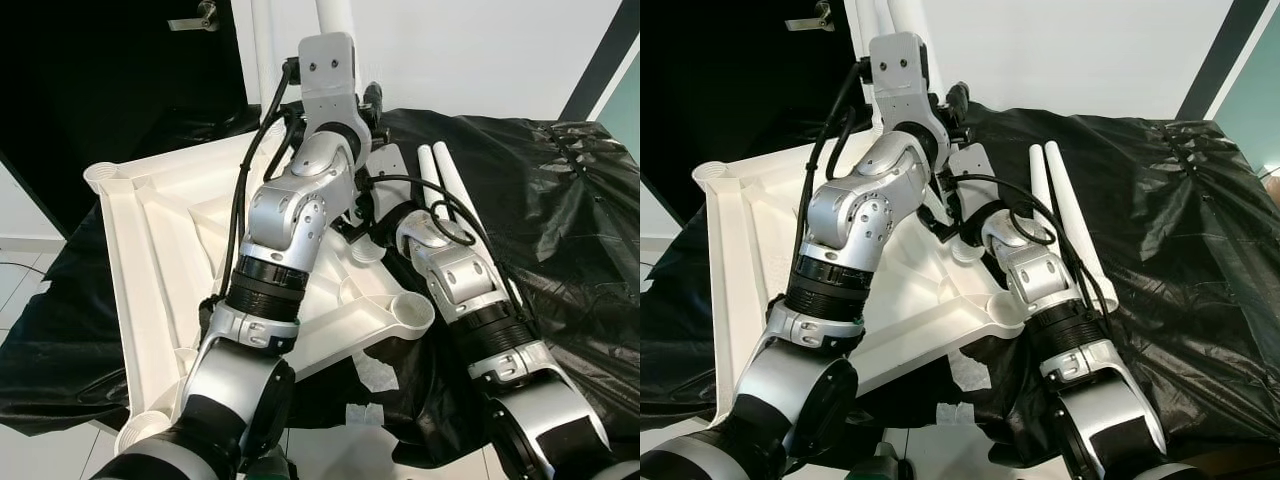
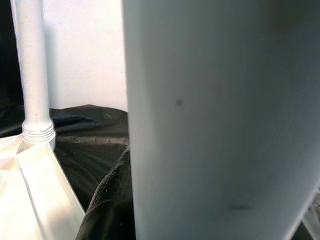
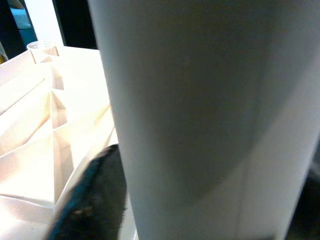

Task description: Building children table

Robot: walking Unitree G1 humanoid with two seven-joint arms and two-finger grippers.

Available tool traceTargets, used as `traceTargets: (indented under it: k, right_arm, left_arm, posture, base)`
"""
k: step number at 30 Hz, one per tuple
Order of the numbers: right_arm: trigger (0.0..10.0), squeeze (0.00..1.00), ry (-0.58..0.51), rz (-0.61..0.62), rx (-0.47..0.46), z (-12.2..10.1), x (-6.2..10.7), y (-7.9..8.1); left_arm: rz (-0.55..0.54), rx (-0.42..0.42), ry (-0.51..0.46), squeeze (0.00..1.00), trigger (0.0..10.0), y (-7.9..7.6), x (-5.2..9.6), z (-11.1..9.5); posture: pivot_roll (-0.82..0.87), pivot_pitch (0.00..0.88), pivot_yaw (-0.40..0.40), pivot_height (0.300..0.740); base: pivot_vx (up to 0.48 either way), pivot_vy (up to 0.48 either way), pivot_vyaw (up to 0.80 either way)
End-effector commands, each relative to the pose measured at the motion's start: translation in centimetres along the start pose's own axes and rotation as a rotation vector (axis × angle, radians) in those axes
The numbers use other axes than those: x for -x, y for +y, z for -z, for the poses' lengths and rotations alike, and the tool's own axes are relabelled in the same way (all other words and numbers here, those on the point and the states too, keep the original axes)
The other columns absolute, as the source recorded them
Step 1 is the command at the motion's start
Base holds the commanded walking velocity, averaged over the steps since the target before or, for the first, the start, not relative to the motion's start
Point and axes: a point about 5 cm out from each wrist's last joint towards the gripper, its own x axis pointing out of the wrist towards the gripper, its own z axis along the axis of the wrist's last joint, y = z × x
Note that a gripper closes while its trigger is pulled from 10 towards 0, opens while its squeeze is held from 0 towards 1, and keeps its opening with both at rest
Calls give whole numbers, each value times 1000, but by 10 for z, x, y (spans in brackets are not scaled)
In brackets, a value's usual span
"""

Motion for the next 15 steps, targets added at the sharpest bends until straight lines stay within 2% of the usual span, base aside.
traceTargets:
  k: [1, 11, 14, 15]
  right_arm:
    - [0, 0, 13, -2, 5, 4, -2, 4]
    - [0, 0, 9, 24, 13, 5, -2, 0]
    - [0, 0, 9, 36, 20, 5, 0, -8]
    - [1098, 0, 11, 32, 21, 6, 1, -13]
  left_arm:
    - [76, 17, -19, 0, 10000, -22, -1, -7]
    - [94, 14, -43, 0, 10000, -26, -1, -11]
    - [138, 9, -61, 0, 10000, -25, 1, -12]
    - [193, 18, -72, 902, 10000, -24, 4, -13]
  posture:
    - [125, 11, -19, 740]
    - [125, 11, -19, 740]
    - [124, 16, -18, 740]
    - [124, 16, -18, 740]
  base:
    - [0, 0, 0]
    - [0, 0, 0]
    - [0, 0, 0]
    - [0, 0, 0]
